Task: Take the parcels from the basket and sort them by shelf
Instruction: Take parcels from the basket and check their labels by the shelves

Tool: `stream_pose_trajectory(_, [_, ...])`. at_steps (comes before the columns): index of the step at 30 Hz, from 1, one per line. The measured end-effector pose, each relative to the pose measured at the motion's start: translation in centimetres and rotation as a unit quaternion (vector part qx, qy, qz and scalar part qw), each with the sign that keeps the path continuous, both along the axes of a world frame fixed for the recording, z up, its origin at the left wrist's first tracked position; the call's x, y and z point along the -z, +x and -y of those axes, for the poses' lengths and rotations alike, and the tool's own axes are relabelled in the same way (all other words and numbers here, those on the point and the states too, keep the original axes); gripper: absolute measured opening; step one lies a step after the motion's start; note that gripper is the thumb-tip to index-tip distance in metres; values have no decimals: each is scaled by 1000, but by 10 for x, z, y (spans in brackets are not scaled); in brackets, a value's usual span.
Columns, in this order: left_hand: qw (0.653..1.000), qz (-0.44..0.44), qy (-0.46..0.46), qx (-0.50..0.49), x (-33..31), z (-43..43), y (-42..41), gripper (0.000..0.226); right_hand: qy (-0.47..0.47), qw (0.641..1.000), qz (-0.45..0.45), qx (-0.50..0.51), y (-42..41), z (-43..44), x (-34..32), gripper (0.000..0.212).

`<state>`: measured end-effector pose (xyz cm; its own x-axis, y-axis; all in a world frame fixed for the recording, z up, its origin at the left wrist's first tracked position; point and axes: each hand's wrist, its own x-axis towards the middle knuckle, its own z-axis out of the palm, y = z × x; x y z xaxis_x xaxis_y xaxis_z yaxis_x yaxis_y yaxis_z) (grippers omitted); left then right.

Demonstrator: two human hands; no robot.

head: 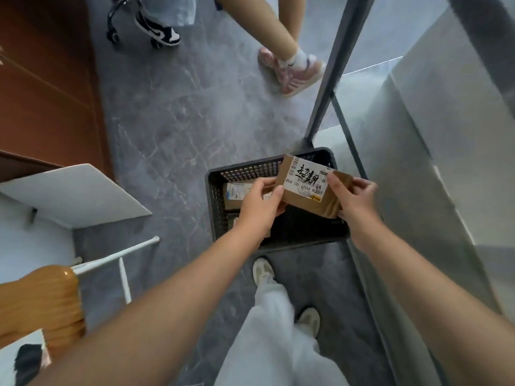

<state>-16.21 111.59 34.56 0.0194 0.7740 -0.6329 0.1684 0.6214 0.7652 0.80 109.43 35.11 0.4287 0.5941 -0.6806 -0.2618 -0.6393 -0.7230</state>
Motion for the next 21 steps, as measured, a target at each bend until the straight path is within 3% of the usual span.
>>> stream_pose_trajectory(8, [980,-158,-43,109,145,-1,-11,19,-44,991,44,-119,8,-15,143,47])
stream_pose_trajectory(13, [966,-186,-125,130,237,8,-2,32,-99,972,17,-212,17,-6,241,59])
stream_pose_trajectory(21, [946,-228,-187,134,372,13,17,31,-162,929,50,-327,29,1,379,70])
